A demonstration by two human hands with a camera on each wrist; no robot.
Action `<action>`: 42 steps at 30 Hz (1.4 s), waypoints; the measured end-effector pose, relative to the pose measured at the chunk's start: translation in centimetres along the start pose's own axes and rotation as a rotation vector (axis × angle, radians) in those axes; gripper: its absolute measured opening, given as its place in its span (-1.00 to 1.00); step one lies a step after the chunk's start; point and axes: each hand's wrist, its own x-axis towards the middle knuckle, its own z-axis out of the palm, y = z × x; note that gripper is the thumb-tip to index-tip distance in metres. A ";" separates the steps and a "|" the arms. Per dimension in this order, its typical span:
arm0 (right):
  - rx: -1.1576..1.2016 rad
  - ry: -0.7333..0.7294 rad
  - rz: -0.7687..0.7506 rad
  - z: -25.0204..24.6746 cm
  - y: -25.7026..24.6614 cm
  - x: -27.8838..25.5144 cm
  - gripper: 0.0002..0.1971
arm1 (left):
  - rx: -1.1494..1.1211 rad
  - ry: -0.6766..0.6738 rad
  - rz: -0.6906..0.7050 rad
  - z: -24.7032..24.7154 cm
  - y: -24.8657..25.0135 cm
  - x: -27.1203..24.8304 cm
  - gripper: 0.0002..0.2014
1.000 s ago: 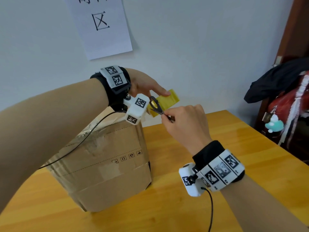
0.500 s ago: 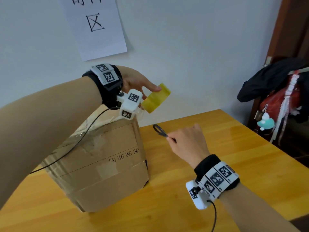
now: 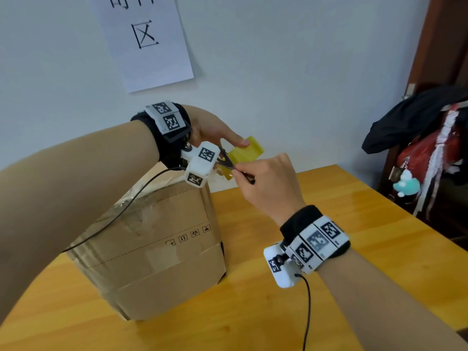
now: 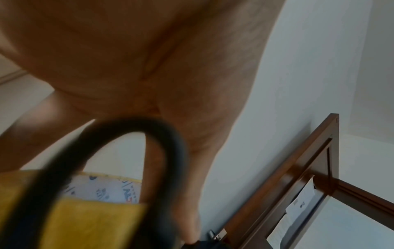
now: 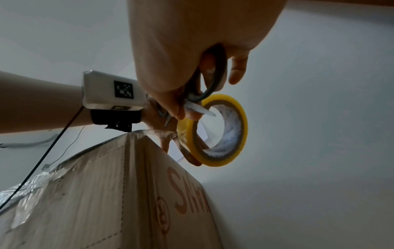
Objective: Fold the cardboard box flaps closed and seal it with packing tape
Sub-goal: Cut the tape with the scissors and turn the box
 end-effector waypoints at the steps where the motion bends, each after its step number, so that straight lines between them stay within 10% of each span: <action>1: -0.053 -0.063 -0.003 0.4 0.2 -0.2 -0.65 | -0.015 0.035 0.001 0.1 0.1 -0.1 -0.22; 6: -0.294 -0.470 0.034 2.2 2.9 -4.9 -0.55 | -0.093 0.157 0.026 -0.6 0.4 -1.3 -0.39; 18: -0.106 -0.297 0.114 1.0 4.5 -3.8 -0.65 | 0.006 0.295 0.140 0.9 0.4 -0.2 -0.22; 27: 0.061 -0.708 0.456 1.6 9.2 -7.7 -0.61 | 0.197 0.520 0.208 3.2 1.8 0.0 -0.40; 42: 0.304 -0.653 1.137 0.1 15.5 -13.3 -0.61 | 0.402 0.449 0.185 13.7 2.2 8.2 -0.58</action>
